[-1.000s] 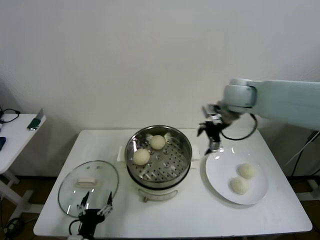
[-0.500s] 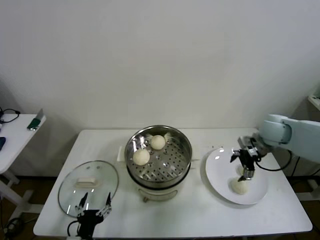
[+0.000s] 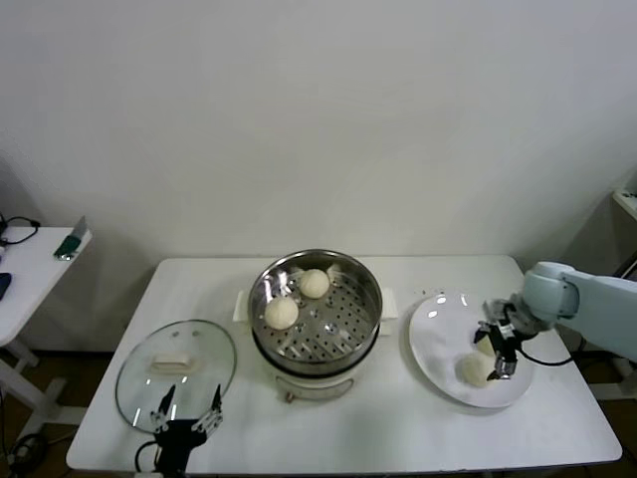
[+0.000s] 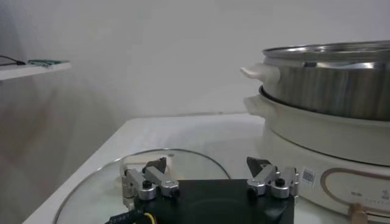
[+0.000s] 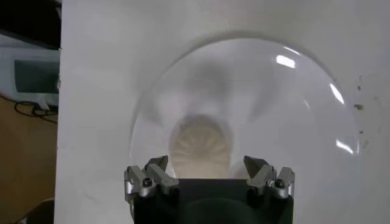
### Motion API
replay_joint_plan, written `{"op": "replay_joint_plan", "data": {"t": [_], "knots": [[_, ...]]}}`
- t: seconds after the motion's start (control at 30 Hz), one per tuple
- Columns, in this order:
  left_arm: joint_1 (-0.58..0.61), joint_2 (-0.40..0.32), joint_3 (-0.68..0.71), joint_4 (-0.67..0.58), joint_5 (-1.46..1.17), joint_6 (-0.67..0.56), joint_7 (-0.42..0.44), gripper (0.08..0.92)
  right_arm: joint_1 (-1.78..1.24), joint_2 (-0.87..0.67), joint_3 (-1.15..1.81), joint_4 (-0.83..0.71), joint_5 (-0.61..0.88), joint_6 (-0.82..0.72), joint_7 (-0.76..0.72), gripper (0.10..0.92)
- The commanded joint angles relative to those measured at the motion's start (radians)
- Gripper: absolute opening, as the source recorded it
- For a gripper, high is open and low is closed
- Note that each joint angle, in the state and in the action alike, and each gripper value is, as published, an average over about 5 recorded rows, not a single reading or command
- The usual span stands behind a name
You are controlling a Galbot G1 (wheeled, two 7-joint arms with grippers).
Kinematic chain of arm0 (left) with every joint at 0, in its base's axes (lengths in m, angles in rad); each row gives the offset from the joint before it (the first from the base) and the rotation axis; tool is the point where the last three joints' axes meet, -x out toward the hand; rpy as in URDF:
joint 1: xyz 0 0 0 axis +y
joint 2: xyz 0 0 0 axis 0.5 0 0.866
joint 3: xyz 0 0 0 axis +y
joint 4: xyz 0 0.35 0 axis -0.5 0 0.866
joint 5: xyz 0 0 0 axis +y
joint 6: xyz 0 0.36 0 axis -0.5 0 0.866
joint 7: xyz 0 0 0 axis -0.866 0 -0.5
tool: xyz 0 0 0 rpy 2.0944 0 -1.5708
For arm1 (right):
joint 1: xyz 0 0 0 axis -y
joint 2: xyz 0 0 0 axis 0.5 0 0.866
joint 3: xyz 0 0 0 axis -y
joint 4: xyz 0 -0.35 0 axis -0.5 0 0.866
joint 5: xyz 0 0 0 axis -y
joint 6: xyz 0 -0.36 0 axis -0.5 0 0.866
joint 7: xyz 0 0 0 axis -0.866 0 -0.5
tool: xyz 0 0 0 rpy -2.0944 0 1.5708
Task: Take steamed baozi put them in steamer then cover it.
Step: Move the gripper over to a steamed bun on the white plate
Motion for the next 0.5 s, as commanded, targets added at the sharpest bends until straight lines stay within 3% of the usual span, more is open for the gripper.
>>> {"op": "replay_joint_plan", "data": {"t": [0.03,0.2,0.5], "knots": [[0.000,0.002,-0.001,0.004,-0.001,-0.001,-0.001,0.823,-0.123,-0.004,0.089,-0.029,-0.054,-0.006,0.010,0.823],[-0.003,0.002,0.001,0.004,0.002,0.000,-0.001,0.823,-0.143,0.002,0.111,-0.036,-0.064,-0.008,0.019,0.818],[-0.003,0.000,0.003,0.003,0.005,0.000,-0.003,0.823,-0.132,0.008,0.127,-0.034,-0.061,-0.004,0.019,0.685]]}}
